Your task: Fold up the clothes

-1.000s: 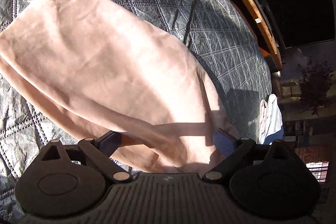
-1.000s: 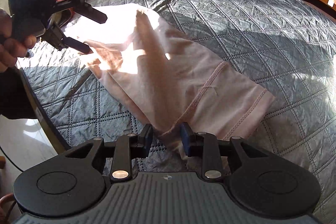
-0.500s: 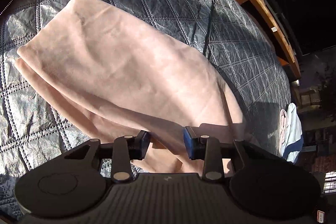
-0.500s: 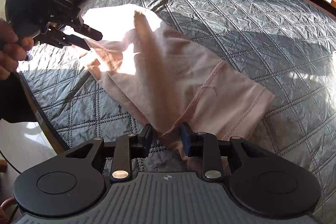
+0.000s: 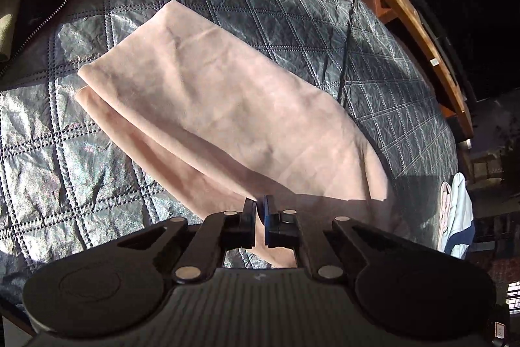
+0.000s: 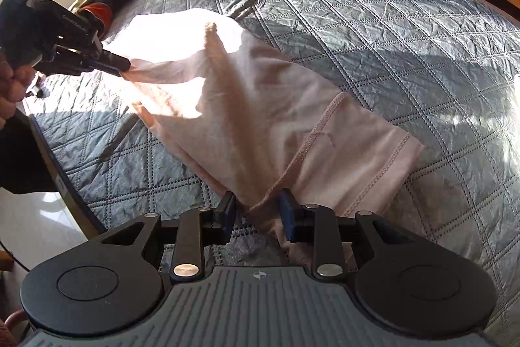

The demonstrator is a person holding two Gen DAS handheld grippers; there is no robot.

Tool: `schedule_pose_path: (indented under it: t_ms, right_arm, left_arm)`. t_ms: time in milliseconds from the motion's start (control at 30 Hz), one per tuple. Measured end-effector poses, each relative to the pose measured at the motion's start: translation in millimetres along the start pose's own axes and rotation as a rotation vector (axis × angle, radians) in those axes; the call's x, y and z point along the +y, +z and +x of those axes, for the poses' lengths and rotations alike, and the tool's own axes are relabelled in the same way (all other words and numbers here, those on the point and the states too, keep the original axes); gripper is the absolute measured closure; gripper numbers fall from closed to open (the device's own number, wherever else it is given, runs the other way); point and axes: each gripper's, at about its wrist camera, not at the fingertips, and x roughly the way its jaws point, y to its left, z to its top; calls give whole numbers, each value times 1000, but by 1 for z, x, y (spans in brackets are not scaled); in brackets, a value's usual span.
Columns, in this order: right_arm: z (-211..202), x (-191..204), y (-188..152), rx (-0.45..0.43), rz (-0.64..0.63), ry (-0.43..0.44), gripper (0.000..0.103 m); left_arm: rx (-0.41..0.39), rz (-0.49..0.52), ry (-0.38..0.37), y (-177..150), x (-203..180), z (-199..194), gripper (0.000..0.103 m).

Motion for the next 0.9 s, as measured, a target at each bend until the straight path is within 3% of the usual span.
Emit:
schedule_pose_path:
  t_ms: [400,567,733,900]
  right_arm:
    - [1,2,2,7,-3,-10,67]
    - [1,2,1,4,1,-11,67]
    - [1,2,1,4,3,-11,67]
    - [1,2,2,7,4,-11,64]
  left_arm:
    - [-28,-34,54,-8,20,-12,102]
    - [-90,-22,108,-8,25,-22,102]
    - [-109,0,62,2,19,-25,101]
    - [-92,53,20,9,-6,-3,93]
